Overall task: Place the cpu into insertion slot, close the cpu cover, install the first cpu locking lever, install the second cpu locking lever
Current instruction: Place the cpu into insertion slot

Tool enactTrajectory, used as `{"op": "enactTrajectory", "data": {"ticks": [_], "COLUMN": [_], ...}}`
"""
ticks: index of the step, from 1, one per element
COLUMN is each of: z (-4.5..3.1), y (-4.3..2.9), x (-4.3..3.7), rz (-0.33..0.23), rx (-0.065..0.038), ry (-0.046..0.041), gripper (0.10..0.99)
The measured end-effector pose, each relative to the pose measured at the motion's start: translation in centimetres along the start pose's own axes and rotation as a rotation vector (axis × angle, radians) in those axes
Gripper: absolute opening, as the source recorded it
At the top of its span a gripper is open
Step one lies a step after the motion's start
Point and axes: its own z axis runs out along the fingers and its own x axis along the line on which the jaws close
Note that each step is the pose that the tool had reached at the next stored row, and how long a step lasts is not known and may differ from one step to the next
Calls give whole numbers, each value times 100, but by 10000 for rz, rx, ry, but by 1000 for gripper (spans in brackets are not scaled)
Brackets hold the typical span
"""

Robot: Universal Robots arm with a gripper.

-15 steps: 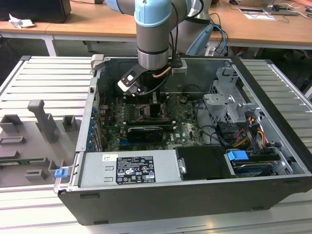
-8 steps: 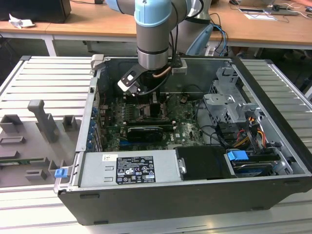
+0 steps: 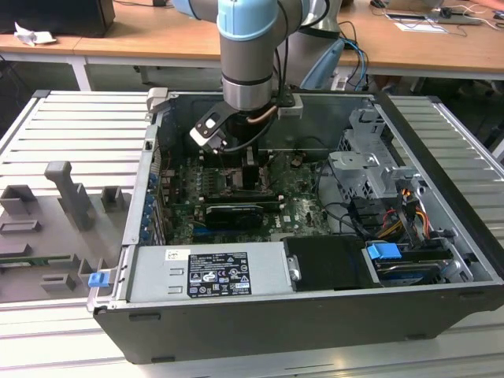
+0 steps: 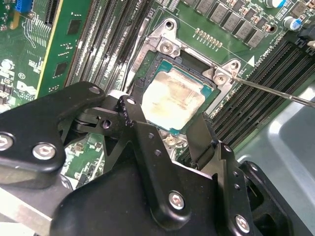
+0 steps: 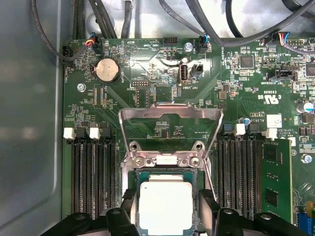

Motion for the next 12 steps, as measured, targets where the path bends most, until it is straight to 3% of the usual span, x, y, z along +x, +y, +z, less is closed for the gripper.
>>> {"op": "enactTrajectory", "data": {"ticks": [11,12], "z": [32,33], "y": [2,2], "x": [-3,-3], "rz": [-1,-1], "rx": [2,1], "ry": [-14,-13], "gripper": [604,533]}}
